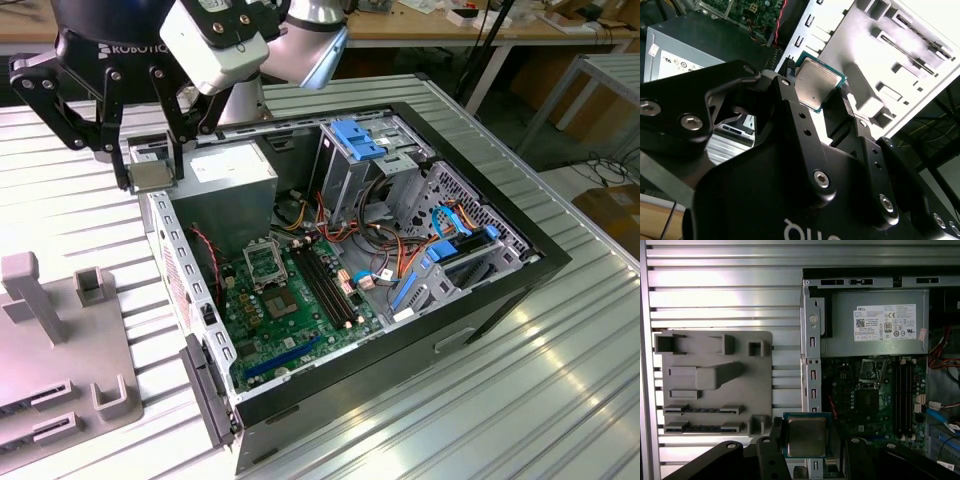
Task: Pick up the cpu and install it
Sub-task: 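Pick up the cpu and move it towards the insertion slot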
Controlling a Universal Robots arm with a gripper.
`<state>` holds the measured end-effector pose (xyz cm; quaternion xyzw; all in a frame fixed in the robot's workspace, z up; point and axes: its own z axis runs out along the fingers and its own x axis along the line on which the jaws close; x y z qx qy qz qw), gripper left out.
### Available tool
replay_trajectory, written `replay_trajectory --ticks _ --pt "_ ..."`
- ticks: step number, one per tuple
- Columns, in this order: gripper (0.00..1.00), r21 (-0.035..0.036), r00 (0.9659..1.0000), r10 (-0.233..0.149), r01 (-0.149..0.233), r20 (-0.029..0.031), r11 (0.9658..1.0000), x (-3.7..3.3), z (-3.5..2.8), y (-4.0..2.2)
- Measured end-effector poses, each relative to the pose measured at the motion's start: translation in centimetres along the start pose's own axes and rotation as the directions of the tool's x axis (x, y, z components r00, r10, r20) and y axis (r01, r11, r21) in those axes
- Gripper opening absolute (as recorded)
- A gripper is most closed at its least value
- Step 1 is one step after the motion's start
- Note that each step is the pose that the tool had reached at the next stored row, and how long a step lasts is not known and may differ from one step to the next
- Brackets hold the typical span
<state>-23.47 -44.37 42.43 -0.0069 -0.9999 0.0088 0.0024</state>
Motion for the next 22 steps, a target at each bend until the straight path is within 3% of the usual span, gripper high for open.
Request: replay_trajectory --ticks 22 --pt "0.47 0.0001 1.0000 0.000 0.000 -0.0001 1.0000 -1.34 -0.01 0.02"
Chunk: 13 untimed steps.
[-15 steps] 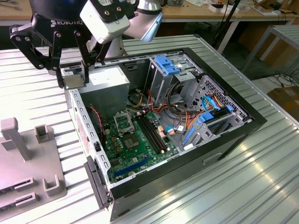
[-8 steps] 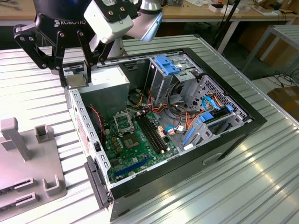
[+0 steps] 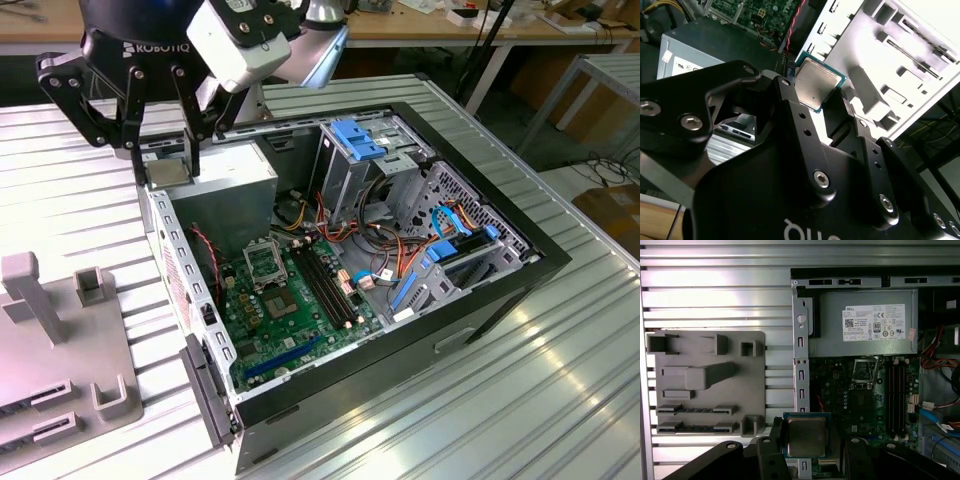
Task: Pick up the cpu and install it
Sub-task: 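Pick up the cpu and move it towards the insertion slot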
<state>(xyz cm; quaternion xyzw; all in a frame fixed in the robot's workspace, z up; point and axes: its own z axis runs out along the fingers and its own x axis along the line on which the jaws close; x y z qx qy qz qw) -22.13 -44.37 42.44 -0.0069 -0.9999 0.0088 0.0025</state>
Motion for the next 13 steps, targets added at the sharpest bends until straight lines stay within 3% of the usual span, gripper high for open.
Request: replay_trajectory --ticks 13 --pt "0.47 -0.0001 1.0000 0.000 0.000 0.0000 1.0000 -0.74 0.00 0.01"
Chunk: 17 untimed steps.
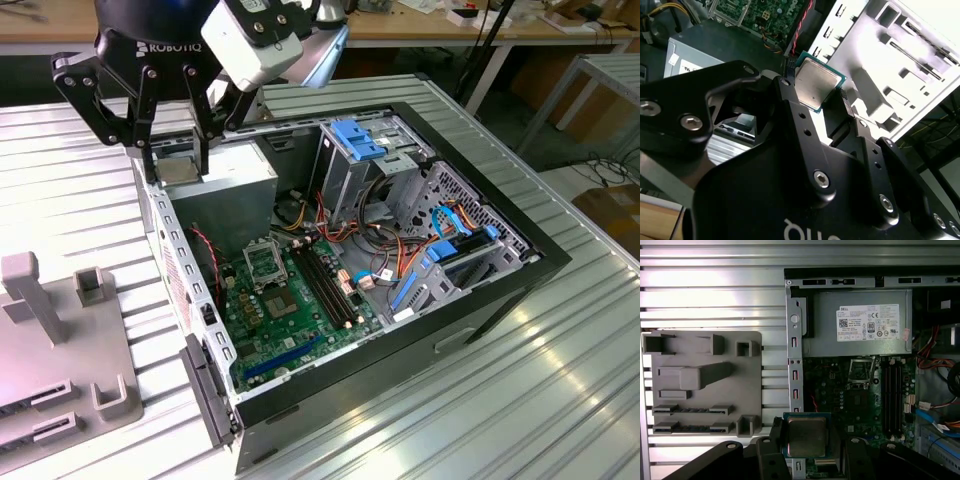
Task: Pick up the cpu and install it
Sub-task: 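Pick up the cpu and move it towards the insertion slot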
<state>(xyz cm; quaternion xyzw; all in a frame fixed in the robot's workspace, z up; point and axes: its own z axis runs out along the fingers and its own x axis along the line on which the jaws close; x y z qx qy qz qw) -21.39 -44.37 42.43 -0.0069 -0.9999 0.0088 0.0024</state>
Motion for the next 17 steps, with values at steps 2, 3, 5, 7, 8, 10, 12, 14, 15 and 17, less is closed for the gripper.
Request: replay_trajectory --ticks 2,3,5,7,8,10,12,14,15,17 --pt "0.47 0.0000 1.0000 0.000 0.000 0.0000 1.0000 -0.10 0.00 0.00" --pt "0.47 0.0000 1.0000 0.000 0.000 0.0000 1.0000 -0.15 0.00 0.00" --pt "0.47 0.0000 1.0000 0.000 0.000 0.0000 1.0000 -0.25 0.00 0.00" --pt "0.47 0.0001 1.0000 0.000 0.000 0.0000 1.0000 -0.38 0.00 0.01" --pt "0.47 0.0001 1.0000 0.000 0.000 -0.0001 1.0000 -0.43 -0.01 0.01" --pt "0.47 0.0000 1.0000 0.000 0.000 0.0000 1.0000 -0.56 0.00 0.01" --pt "0.47 0.0000 1.0000 0.000 0.000 0.0000 1.0000 -0.74 0.00 0.01" --pt "0.47 0.0001 1.0000 0.000 0.000 0.0000 1.0000 -0.84 -0.01 0.01" --pt "0.47 0.0001 1.0000 0.000 0.000 0.0000 1.0000 -0.89 -0.01 0.01" --pt "0.47 0.0001 1.0000 0.000 0.000 -0.0001 1.0000 -1.01 -0.01 0.01"
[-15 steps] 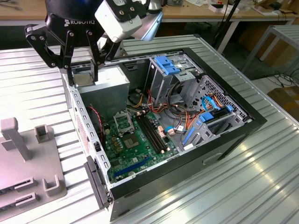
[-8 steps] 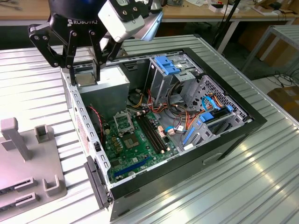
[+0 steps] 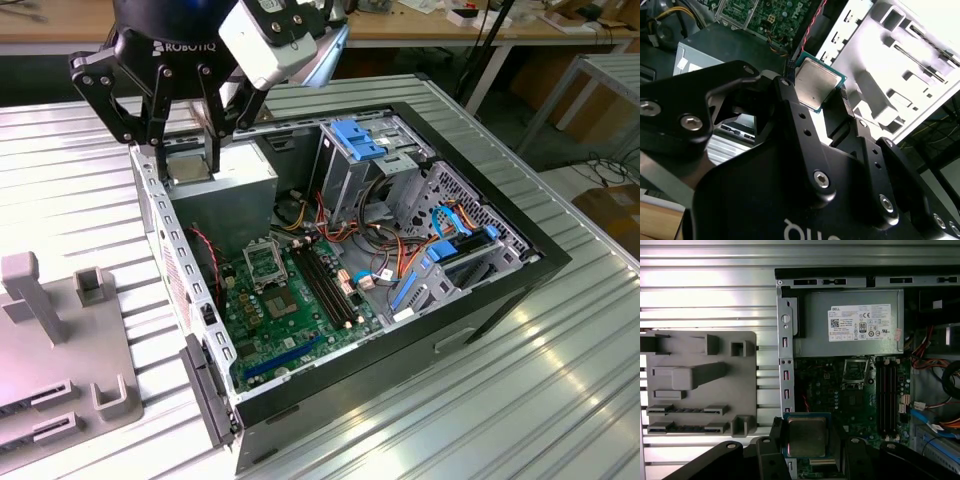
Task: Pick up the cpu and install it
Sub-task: 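Pick up the cpu and move it towards the insertion slot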
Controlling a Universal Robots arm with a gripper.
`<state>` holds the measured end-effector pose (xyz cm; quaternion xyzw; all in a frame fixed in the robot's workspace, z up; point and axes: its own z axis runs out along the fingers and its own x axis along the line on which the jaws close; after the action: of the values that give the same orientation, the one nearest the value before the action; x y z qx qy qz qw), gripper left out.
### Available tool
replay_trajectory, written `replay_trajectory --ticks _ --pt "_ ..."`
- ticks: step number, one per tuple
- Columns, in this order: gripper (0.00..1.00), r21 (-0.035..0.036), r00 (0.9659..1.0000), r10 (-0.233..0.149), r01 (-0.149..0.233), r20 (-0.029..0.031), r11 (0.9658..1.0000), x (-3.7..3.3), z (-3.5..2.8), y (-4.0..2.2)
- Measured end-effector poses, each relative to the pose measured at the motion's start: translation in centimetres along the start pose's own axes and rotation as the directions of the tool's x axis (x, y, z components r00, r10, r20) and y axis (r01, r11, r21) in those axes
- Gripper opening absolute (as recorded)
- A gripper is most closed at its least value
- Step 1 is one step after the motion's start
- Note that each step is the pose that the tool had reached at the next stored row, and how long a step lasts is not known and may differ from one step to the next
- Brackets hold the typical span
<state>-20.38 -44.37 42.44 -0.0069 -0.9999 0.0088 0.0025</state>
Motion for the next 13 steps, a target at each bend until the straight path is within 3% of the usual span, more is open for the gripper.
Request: replay_trajectory --ticks 13 --pt "0.47 0.0000 1.0000 0.000 0.000 0.0001 1.0000 -0.70 0.00 0.01"
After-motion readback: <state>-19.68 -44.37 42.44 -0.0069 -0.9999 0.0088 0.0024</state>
